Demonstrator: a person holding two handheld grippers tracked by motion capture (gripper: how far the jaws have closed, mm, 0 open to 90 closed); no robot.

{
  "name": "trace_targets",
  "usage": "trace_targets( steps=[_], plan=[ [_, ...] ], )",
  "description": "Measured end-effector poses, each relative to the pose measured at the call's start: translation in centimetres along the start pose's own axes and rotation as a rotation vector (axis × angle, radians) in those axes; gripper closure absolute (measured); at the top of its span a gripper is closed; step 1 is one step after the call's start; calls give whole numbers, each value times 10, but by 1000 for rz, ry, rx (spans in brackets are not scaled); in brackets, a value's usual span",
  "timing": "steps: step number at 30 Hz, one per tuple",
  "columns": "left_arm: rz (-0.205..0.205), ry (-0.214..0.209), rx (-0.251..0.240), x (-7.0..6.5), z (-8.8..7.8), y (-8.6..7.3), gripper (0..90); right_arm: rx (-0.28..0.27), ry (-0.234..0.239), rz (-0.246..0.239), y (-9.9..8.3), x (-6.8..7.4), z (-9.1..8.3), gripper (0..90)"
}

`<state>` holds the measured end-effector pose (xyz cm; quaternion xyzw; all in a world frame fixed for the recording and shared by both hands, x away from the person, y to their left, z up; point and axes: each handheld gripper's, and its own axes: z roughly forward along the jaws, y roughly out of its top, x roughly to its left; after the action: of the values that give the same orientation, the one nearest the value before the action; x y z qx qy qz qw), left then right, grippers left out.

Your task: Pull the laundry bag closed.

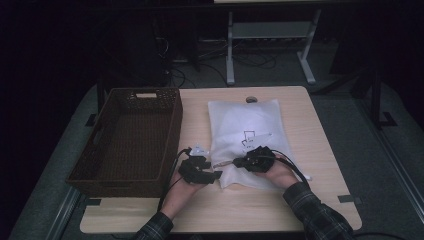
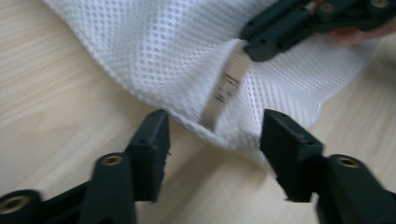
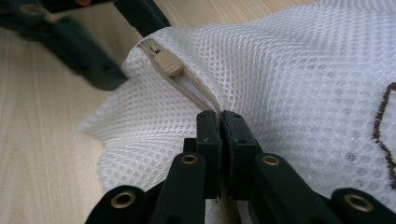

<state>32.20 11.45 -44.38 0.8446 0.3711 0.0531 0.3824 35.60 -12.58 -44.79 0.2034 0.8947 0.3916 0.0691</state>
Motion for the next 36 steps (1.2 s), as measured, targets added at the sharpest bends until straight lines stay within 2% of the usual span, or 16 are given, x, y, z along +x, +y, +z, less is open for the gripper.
trace_targets(
  steps=[3,6,12,15,19,21,24,27,30,36],
  plan=[
    [16,1,7,3,3,1,571,-14,2,7,0,-1,-3,858],
    [61,-1,4,2,3,2,668,-22,2,17,-1,-2,-6,858],
    [107,-11,12,2,2,5,792,-19,2,11,-5,-1,-8,855],
    [127,3,11,0,1,4,818,-15,0,8,-5,0,-8,830],
    [129,2,13,-1,0,2,830,-37,3,35,-2,3,-18,693],
    [130,4,13,-1,0,0,831,-55,12,38,-1,9,-27,681],
    [138,9,8,-3,0,-3,831,-66,59,43,-1,20,-34,691],
    [147,8,1,-4,0,-5,831,-53,99,59,-2,27,-24,693],
    [155,7,-3,-5,0,-7,831,-22,95,71,-2,27,-11,699],
    [176,11,-7,-7,0,-9,831,-37,122,91,1,24,-1,726]
  ],
)
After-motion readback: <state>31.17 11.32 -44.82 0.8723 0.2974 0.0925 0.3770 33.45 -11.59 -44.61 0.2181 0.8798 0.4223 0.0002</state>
